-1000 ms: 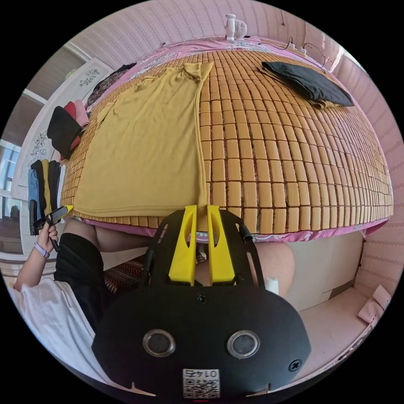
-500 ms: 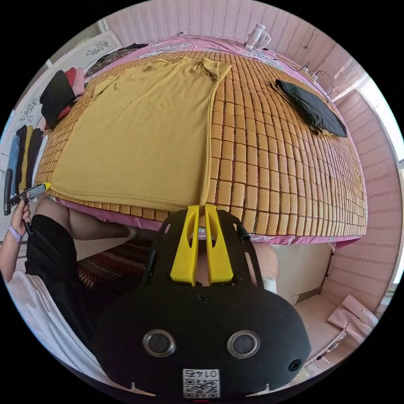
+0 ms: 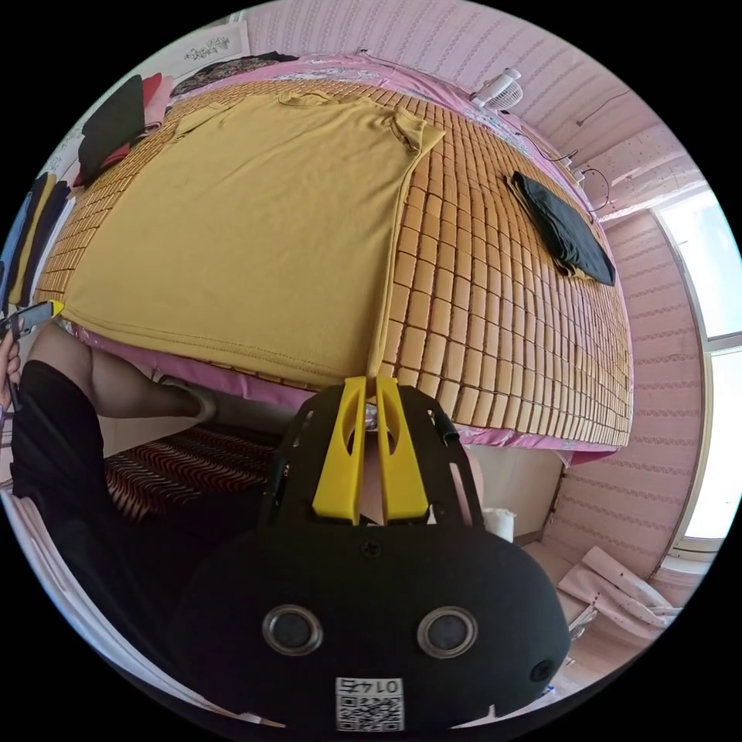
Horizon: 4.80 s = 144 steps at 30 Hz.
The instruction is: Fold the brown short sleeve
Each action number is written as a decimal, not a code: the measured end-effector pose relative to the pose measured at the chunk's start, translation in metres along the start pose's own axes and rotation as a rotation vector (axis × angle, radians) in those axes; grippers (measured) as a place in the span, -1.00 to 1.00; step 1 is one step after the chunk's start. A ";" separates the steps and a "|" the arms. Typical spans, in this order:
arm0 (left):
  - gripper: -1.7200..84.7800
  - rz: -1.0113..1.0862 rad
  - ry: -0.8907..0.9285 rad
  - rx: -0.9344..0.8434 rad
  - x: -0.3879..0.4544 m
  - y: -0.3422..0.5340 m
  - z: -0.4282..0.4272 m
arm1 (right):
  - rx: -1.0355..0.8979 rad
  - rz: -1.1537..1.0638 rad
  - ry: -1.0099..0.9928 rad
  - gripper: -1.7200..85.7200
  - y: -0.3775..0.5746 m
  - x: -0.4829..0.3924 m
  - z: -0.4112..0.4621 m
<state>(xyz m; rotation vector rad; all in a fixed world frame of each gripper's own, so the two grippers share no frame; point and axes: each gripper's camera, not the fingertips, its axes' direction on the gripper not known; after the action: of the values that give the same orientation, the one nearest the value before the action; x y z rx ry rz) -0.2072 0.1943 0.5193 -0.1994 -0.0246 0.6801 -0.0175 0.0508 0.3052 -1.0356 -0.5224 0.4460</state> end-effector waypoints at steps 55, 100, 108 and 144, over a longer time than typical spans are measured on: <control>-0.96 0.491 0.093 0.167 0.182 -0.179 0.097 | 0.394 0.204 -0.221 -0.75 -0.188 0.177 0.096; -0.97 1.106 0.126 -0.101 0.629 -0.393 0.166 | 0.267 0.805 -0.642 -0.94 -0.094 0.393 0.172; -0.85 0.973 0.361 -0.036 0.583 -0.404 0.107 | 0.254 0.758 -0.552 -0.88 -0.122 0.381 0.149; -0.78 0.114 0.192 0.323 0.102 -0.312 -0.105 | 0.170 -0.374 -0.655 -0.83 -0.629 -0.091 -0.034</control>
<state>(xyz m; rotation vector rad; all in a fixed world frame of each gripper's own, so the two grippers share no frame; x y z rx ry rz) 0.0755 0.0033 0.4717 0.0455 0.2806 0.7654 -0.0042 -0.3032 0.8341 -0.5908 -1.2173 0.4814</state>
